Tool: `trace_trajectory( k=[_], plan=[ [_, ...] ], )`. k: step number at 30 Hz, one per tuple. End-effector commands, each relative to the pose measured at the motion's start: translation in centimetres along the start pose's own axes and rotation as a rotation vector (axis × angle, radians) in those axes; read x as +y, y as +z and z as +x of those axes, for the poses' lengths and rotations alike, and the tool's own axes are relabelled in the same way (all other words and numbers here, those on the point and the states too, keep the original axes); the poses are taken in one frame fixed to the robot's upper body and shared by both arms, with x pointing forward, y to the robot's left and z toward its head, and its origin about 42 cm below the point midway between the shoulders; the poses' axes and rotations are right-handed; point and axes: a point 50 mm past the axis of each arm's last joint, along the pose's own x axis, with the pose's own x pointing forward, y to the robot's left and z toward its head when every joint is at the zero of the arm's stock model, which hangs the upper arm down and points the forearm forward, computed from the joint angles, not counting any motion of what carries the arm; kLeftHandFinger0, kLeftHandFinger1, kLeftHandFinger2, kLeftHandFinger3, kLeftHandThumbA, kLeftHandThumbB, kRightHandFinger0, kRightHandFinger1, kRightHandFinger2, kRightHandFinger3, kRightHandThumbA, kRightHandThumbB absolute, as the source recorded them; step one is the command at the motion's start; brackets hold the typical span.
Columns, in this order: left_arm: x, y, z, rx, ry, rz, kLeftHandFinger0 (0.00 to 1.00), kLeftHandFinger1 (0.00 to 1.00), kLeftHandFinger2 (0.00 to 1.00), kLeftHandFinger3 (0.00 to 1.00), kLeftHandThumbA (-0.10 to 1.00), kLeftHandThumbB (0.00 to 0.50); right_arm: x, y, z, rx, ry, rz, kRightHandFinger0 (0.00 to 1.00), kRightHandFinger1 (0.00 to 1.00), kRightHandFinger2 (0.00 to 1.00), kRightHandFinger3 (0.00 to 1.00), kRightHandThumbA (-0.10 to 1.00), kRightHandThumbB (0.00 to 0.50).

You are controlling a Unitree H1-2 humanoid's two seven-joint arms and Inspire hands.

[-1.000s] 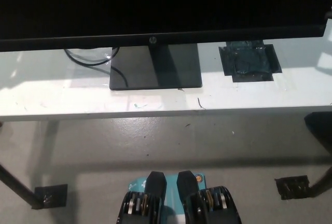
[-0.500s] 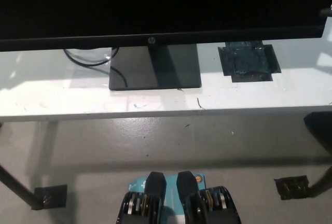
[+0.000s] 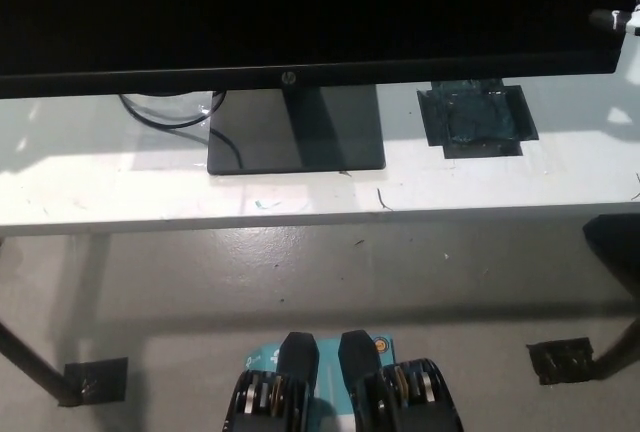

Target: The monitor is placed at the center of the table and the robot uses both its hand to grab the left and right sides of the monitor to tilt the angle of the monitor downwards

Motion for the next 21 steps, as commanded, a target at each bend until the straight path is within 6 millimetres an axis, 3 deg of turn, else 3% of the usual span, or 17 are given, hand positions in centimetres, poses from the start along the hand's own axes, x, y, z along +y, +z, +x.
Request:
trace_trajectory(
  k=[1,2,5,7,10,11,12,16,17,19,21],
  plan=[
    [1.2,4.2,1.8,-0.104,-0.029,0.088,1.0,1.0,1.0,1.0,0.9,0.445,9.2,2.2,9.1,-0.044,0.356,-0.141,1.0,1.0,1.0,1.0,0.65,0.5],
    [1.1,4.2,1.9,-0.108,-0.034,0.094,1.0,1.0,1.0,1.0,0.88,0.442,9.3,2.1,9.4,-0.01,0.363,-0.148,1.0,1.0,1.0,1.0,0.6,0.5],
    [1.1,4.2,1.9,-0.109,-0.035,0.095,1.0,1.0,1.0,1.0,0.88,0.442,9.3,2.0,9.5,-0.007,0.365,-0.15,1.0,1.0,1.0,1.0,0.59,0.5],
    [0.7,4.6,2.7,-0.118,-0.041,0.214,1.0,1.0,1.0,1.0,0.81,0.456,9.9,2.0,10.7,0.146,0.32,-0.318,1.0,1.0,1.0,1.0,0.59,0.5],
    [0.7,4.6,2.7,-0.118,-0.041,0.216,1.0,1.0,1.0,1.0,0.81,0.457,9.8,2.0,10.8,0.148,0.319,-0.323,1.0,1.0,1.0,1.0,0.59,0.5],
    [0.6,5.5,3.8,-0.129,-0.041,0.568,1.0,1.0,1.0,1.0,0.88,0.474,10.3,3.0,12.1,0.237,0.203,-0.561,1.0,1.0,1.0,1.0,0.48,0.5],
    [0.6,5.8,4.2,-0.128,-0.047,0.655,1.0,1.0,1.0,1.0,0.83,0.463,10.5,3.4,12.5,0.249,0.172,-0.632,1.0,1.0,1.0,1.0,0.48,0.5],
    [0.6,6.0,4.6,-0.123,-0.051,0.738,1.0,1.0,1.0,1.0,0.8,0.465,10.7,3.7,12.8,0.254,0.142,-0.703,1.0,1.0,1.0,1.0,0.48,0.5],
    [1.0,6.6,5.4,-0.093,-0.053,0.899,1.0,1.0,1.0,1.0,0.85,0.49,11.0,4.5,13.3,0.283,0.115,-0.839,1.0,1.0,1.0,1.0,0.48,0.5],
    [1.3,7.4,6.0,-0.082,-0.043,0.975,1.0,1.0,1.0,1.0,0.82,0.49,11.3,4.7,13.8,0.314,0.067,-0.984,1.0,1.0,1.0,1.0,0.55,0.5],
    [1.5,8.1,6.5,-0.069,-0.027,1.058,1.0,1.0,1.0,1.0,0.81,0.492,11.4,4.7,14.1,0.297,0.029,-1.083,1.0,1.0,1.0,1.0,0.5,0.5]
  ],
)
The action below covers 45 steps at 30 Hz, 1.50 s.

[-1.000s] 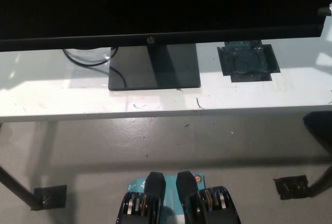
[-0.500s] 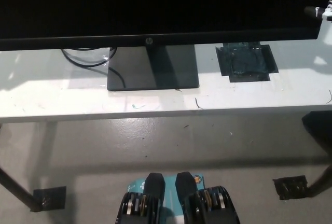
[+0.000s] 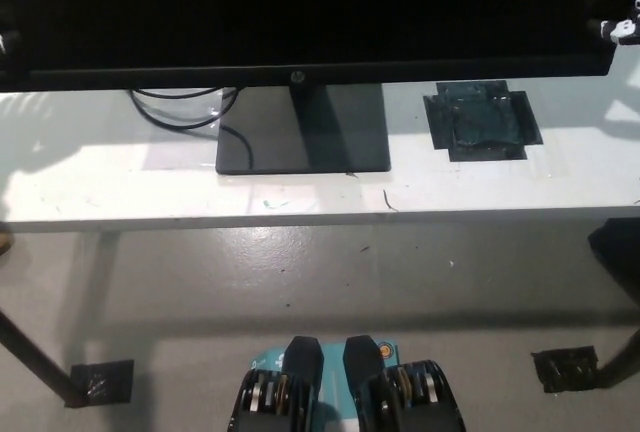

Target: The monitor is placed at the center of the table and the robot uses both its hand to grab the left and right sides of the monitor to tilt the angle of the monitor downwards

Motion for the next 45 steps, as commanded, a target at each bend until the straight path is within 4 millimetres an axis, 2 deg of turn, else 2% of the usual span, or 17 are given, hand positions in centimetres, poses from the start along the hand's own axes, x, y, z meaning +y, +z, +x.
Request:
trace_trajectory(
  k=[1,5,9,13,17,22,25,26,32,33,36,37,38,40,41,42,45],
  plan=[
    [5.3,6.1,3.5,-0.072,0.117,0.719,1.0,1.0,1.0,1.0,0.79,0.489,10.7,11.5,8.5,-0.049,-0.006,-0.797,1.0,1.0,1.0,1.0,0.47,0.5],
    [6.1,7.0,4.1,-0.059,0.202,0.848,1.0,1.0,1.0,1.0,0.81,0.5,10.7,11.7,8.8,-0.104,-0.211,-0.974,1.0,1.0,1.0,1.0,0.49,0.5],
    [7.1,7.9,4.5,-0.032,0.242,0.888,1.0,1.0,1.0,1.0,0.74,0.5,9.9,12.5,8.4,-0.152,-0.373,-1.159,1.0,1.0,1.0,1.0,0.54,0.5],
    [8.2,8.6,4.8,-0.003,0.281,0.921,1.0,1.0,1.0,1.0,0.77,0.49,9.8,13.6,8.3,-0.161,-0.445,-1.261,1.0,1.0,1.0,1.0,0.57,0.5],
    [9.4,10.6,5.3,0.012,0.357,0.944,1.0,1.0,1.0,1.0,0.78,0.5,9.8,15.1,8.1,-0.213,-0.579,-1.44,1.0,1.0,1.0,1.0,0.61,0.5],
    [10.1,12.1,5.7,0.004,0.402,0.976,1.0,1.0,1.0,1.0,0.84,0.5,9.8,16.7,7.9,-0.236,-0.64,-1.496,1.0,1.0,1.0,1.0,0.58,0.5],
    [10.2,12.1,5.7,0.004,0.404,0.98,1.0,1.0,1.0,1.0,0.84,0.5,9.8,16.7,7.8,-0.239,-0.645,-1.5,1.0,1.0,1.0,1.0,0.58,0.5],
    [10.5,12.6,5.8,0.0,0.425,0.976,1.0,1.0,1.0,1.0,0.83,0.49,9.5,17.3,7.6,-0.254,-0.691,-1.494,1.0,1.0,1.0,1.0,0.57,0.5],
    [10.3,12.7,5.8,-0.009,0.456,0.976,1.0,1.0,1.0,1.0,0.83,0.5,9.4,16.9,7.5,-0.26,-0.718,-1.49,1.0,1.0,1.0,1.0,0.61,0.5],
    [9.4,11.9,5.9,0.035,0.37,0.819,1.0,1.0,1.0,1.0,0.89,0.47,9.0,15.4,7.5,-0.273,-0.676,-1.326,1.0,1.0,1.0,1.0,0.68,0.5],
    [8.9,10.8,5.6,0.014,0.348,0.696,1.0,1.0,1.0,1.0,0.83,0.432,8.8,14.4,7.4,-0.29,-0.652,-1.231,1.0,1.0,1.0,1.0,0.65,0.5],
    [8.9,10.8,5.6,0.014,0.348,0.696,1.0,1.0,1.0,1.0,0.85,0.478,8.8,14.4,7.4,-0.291,-0.653,-1.231,1.0,1.0,1.0,1.0,0.73,0.5],
    [7.4,8.4,4.9,0.017,0.312,0.496,1.0,1.0,1.0,1.0,0.89,0.418,8.5,12.0,7.1,-0.322,-0.592,-1.081,1.0,1.0,1.0,1.0,0.65,0.5],
    [7.3,8.1,4.8,0.017,0.309,0.474,1.0,1.0,1.0,1.0,0.9,0.414,8.4,11.7,7.1,-0.328,-0.587,-1.065,1.0,1.0,1.0,1.0,0.65,0.5],
    [5.7,6.0,4.1,0.021,0.274,0.312,1.0,1.0,1.0,1.0,0.88,0.43,7.9,9.1,6.3,-0.364,-0.528,-0.956,1.0,1.0,1.0,1.0,0.65,0.5],
    [4.2,4.2,3.3,0.009,0.26,0.205,1.0,1.0,1.0,1.0,0.91,0.455,7.8,7.1,5.6,-0.383,-0.491,-0.905,1.0,1.0,1.0,1.0,0.65,0.5],
    [4.0,3.9,3.1,0.003,0.256,0.186,1.0,1.0,1.0,1.0,0.93,0.46,8.0,6.6,5.3,-0.39,-0.486,-0.893,1.0,1.0,1.0,1.0,0.65,0.5]
  ],
)
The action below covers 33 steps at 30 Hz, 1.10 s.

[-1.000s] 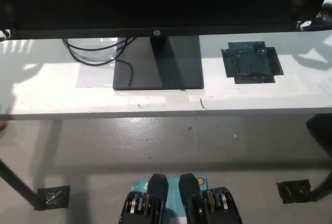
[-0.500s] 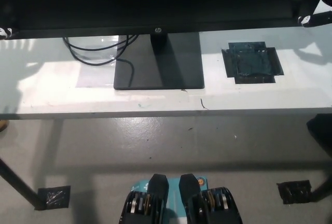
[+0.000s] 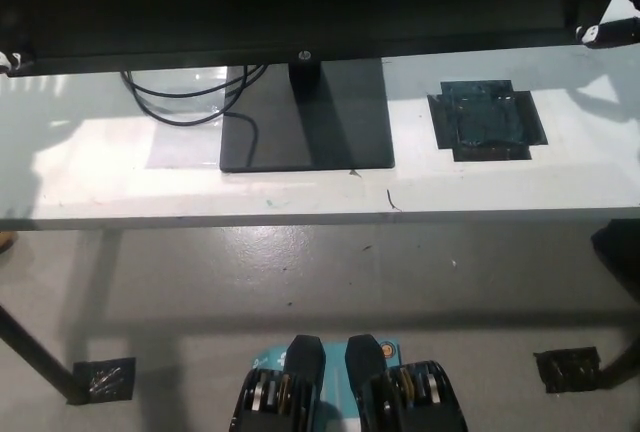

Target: The monitor is placed at the center of the table and the robot uses both its hand to grab the left and right sides of the monitor to tilt the angle of the monitor downwards

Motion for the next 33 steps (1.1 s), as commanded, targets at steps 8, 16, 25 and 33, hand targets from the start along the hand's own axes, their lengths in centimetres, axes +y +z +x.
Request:
trace_trajectory(
  k=[8,16,25,33],
  plan=[
    [-5.3,-3.7,-13.5,-0.207,0.138,-0.787,1.0,1.0,1.0,1.0,0.86,0.329,2.0,-0.8,-12.6,-0.492,0.022,0.357,1.0,1.0,1.0,1.0,0.7,0.5],
    [-8.1,-3.6,-21.6,-0.261,0.207,-0.908,1.0,1.0,1.0,1.0,0.96,0.36,1.5,-3.8,-19.7,-0.516,0.092,0.545,1.0,1.0,1.0,1.0,0.75,0.5],
    [-8.7,2.2,-29.9,-0.336,0.334,-1.079,1.0,1.0,1.0,1.0,1.0,0.371,2.4,-3.9,-27.5,-0.676,-0.07,0.865,1.0,1.0,1.0,1.0,0.81,0.5],
    [-8.7,11.1,-31.2,-0.562,0.372,-1.167,1.0,1.0,1.0,1.0,1.0,0.403,6.7,3.0,-32.9,-0.808,-0.386,1.032,1.0,1.0,1.0,1.0,1.0,0.5]
  ],
)
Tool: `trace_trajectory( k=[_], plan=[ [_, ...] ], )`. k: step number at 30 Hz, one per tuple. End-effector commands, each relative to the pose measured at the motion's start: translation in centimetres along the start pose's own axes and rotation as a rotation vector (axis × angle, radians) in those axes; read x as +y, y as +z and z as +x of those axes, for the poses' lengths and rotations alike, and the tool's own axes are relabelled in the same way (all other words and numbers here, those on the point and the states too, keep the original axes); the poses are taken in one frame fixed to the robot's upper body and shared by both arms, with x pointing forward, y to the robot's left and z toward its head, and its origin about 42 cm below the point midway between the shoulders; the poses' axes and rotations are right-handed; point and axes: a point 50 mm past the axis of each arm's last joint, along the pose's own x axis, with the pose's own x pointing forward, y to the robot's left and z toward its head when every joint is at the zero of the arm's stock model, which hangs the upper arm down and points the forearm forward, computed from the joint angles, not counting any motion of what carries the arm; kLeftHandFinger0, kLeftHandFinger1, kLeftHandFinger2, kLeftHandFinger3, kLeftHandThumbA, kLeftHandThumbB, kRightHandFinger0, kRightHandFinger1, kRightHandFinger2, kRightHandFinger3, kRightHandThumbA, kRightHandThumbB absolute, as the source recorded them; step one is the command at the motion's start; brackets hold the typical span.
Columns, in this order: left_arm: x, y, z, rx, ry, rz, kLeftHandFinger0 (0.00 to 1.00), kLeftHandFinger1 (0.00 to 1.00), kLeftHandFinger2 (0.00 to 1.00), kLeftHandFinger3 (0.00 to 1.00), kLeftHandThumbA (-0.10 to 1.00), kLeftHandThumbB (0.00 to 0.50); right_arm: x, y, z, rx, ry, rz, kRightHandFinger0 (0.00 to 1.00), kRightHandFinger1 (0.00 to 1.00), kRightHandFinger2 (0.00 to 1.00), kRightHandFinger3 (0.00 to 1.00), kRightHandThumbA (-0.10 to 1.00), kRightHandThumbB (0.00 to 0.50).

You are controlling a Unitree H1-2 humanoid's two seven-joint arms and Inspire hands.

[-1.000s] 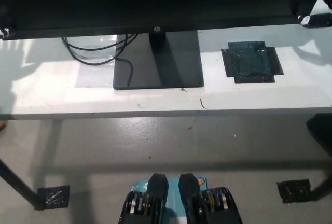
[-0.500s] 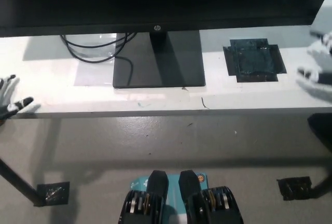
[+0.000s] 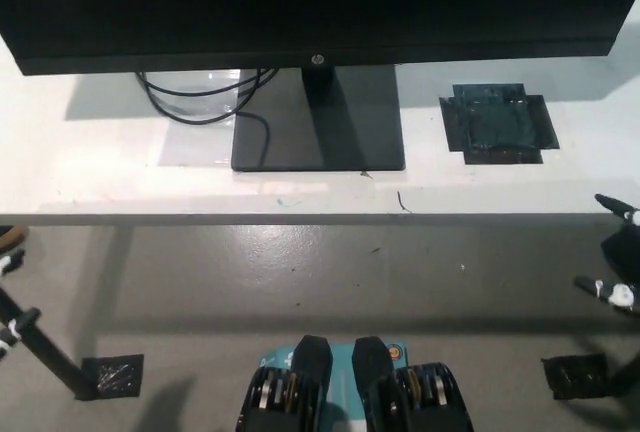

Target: The monitor is placed at the center of the table and the robot uses both its hand to grab the left and right sides of the monitor to tilt the angle of the monitor downwards

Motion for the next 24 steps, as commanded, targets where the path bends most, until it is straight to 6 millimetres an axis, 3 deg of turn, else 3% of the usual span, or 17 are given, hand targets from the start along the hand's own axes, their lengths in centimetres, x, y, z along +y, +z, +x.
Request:
trace_trajectory(
  k=[1,4,5,6,8,9,10,12,14,15,16,24],
  plan=[
    [0.9,11.7,-0.3,-0.432,0.113,-0.301,1.0,1.0,1.0,1.0,1.0,0.382,0.8,13.2,-4.2,-0.658,-0.321,0.278,1.0,1.0,1.0,1.0,1.0,0.5],
    [0.6,11.9,-0.2,-0.444,0.104,-0.31,1.0,1.0,1.0,1.0,1.0,0.374,1.3,13.5,-4.2,-0.659,-0.333,0.27,1.0,1.0,1.0,1.0,1.0,0.5],
    [-2.4,12.6,0.8,-0.473,0.078,-0.352,1.0,1.0,1.0,1.0,1.0,0.391,5.2,13.5,-2.7,-0.682,-0.346,0.25,1.0,1.0,1.0,1.0,1.0,0.408],
    [-4.6,12.7,1.7,-0.484,0.058,-0.392,1.0,1.0,1.0,1.0,1.0,0.406,8.1,13.3,-1.2,-0.672,-0.344,0.265,1.0,1.0,1.0,1.0,1.0,0.359],
    [-4.9,12.7,1.9,-0.482,0.055,-0.404,1.0,1.0,1.0,1.0,1.0,0.406,8.6,13.2,-0.9,-0.662,-0.347,0.275,1.0,1.0,1.0,1.0,1.0,0.361],
    [-6.4,12.0,2.6,-0.456,0.051,-0.419,1.0,1.0,1.0,1.0,1.0,0.376,10.5,11.8,0.3,-0.582,-0.361,0.304,1.0,1.0,1.0,1.0,1.0,0.392],
    [-9.4,10.6,3.8,-0.396,0.042,-0.442,1.0,1.0,1.0,1.0,1.0,0.374,14.4,9.1,2.2,-0.428,-0.371,0.34,1.0,1.0,1.0,1.0,1.0,0.365],
    [-10.8,9.6,4.3,-0.343,0.05,-0.466,1.0,1.0,1.0,1.0,1.0,0.383,16.0,7.4,3.1,-0.346,-0.368,0.369,1.0,1.0,1.0,1.0,1.0,0.385],
    [-11.0,9.5,4.4,-0.342,0.053,-0.47,1.0,1.0,1.0,1.0,1.0,0.384,16.2,7.3,3.2,-0.335,-0.374,0.367,1.0,1.0,1.0,1.0,1.0,0.386],
    [-13.2,7.7,4.7,-0.257,0.043,-0.511,1.0,1.0,1.0,1.0,1.0,0.353,18.2,5.1,4.1,-0.226,-0.383,0.387,1.0,1.0,1.0,1.0,1.0,0.373],
    [-13.7,7.3,4.7,-0.233,0.04,-0.514,1.0,1.0,1.0,1.0,1.0,0.351,18.7,4.6,4.3,-0.2,-0.384,0.382,1.0,1.0,1.0,1.0,1.0,0.372],
    [-16.1,5.2,4.4,-0.129,-0.007,-0.513,1.0,1.0,1.0,1.0,1.0,0.315,20.8,1.1,5.2,-0.052,-0.353,0.352,1.0,1.0,1.0,1.0,1.0,0.361]
  ],
)
